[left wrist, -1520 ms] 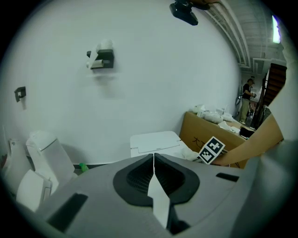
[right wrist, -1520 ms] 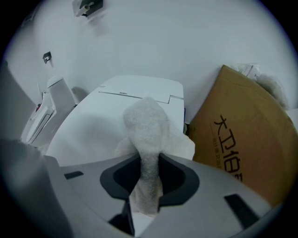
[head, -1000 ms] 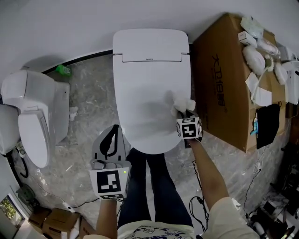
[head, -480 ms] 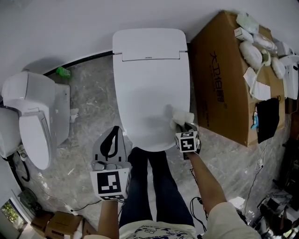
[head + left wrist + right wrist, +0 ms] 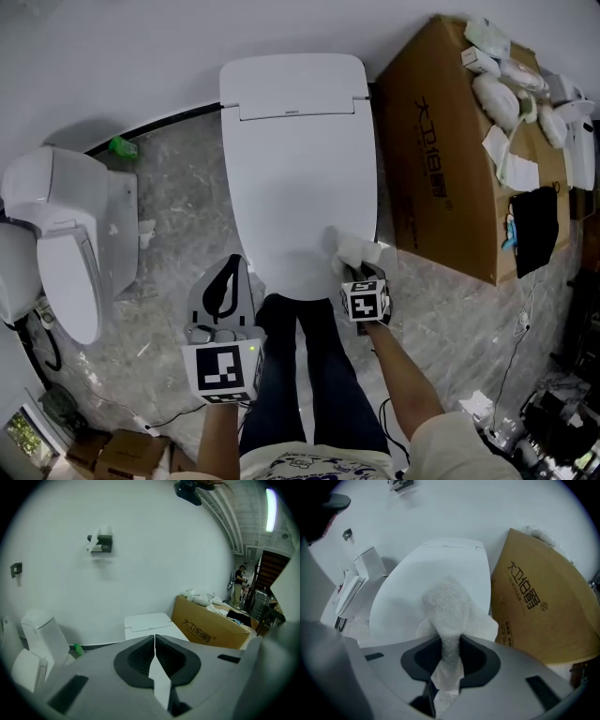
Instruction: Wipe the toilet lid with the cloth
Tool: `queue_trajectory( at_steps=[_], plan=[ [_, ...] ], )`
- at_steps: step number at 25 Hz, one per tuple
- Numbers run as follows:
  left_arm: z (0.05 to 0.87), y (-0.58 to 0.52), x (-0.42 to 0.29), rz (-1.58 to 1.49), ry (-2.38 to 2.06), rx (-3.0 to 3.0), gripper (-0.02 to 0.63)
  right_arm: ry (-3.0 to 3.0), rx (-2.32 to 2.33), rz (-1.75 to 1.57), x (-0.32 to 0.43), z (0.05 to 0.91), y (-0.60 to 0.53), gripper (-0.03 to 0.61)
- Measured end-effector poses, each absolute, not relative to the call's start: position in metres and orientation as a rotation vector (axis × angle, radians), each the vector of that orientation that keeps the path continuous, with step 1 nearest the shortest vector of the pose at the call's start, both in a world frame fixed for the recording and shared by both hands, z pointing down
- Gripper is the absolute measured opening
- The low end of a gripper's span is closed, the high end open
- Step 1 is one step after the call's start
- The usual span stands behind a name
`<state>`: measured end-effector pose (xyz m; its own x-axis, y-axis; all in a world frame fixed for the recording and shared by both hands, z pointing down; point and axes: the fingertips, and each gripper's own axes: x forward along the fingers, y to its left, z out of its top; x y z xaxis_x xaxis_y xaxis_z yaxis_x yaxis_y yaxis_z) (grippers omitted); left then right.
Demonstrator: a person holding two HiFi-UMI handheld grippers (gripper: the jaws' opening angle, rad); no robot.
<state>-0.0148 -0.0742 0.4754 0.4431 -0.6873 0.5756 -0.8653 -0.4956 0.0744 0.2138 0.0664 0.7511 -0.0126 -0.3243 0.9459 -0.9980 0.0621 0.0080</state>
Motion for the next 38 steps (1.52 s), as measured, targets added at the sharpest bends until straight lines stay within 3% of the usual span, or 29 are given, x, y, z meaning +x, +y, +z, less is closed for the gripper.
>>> queue_trajectory(
  at_steps=[21,38],
  plan=[
    [0.481,-0.071,-0.031,0.705,-1.329,2.316,0.012,-1.567,1.304,0.960,0.129,0.750,0.101,0.094],
    [0.486,-0.084,-0.050,0.707,-1.390,2.266,0.012,-1.664,1.345,0.891,0.135,0.745,-0.015,0.095]
  ],
)
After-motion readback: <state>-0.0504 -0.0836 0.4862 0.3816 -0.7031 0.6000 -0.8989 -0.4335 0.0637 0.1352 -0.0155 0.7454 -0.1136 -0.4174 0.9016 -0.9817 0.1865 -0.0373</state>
